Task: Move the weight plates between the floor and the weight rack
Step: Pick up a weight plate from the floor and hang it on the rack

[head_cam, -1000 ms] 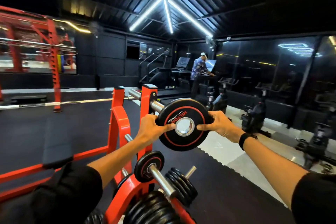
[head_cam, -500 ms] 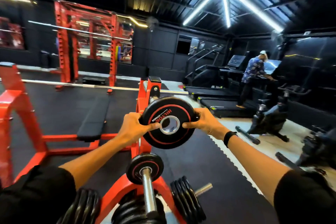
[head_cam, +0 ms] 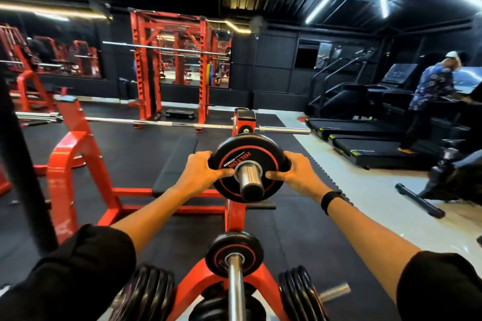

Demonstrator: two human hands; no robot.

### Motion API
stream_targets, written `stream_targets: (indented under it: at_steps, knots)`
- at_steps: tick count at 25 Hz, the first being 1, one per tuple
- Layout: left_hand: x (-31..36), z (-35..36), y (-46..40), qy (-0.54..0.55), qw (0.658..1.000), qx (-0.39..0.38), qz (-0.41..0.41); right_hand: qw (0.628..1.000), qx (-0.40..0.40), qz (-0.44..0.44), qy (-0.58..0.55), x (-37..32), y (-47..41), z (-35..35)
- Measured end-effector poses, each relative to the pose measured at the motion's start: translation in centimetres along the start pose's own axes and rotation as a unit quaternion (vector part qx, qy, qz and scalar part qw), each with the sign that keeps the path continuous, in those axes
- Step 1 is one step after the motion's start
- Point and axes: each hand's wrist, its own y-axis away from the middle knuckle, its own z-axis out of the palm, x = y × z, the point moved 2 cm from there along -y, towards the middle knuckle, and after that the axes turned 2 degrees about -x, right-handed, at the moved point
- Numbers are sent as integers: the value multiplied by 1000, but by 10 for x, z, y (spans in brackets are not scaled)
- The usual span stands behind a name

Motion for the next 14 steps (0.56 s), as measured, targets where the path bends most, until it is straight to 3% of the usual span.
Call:
stream_targets:
  at_steps: [4, 14]
  knots:
    - [-12, 14, -42, -32, 998, 28, -45, 996, 66, 56, 33, 15, -45, 17]
    - [-22, 27, -53, -56, 994, 59, -78, 988, 69, 92, 105, 26, -66, 20]
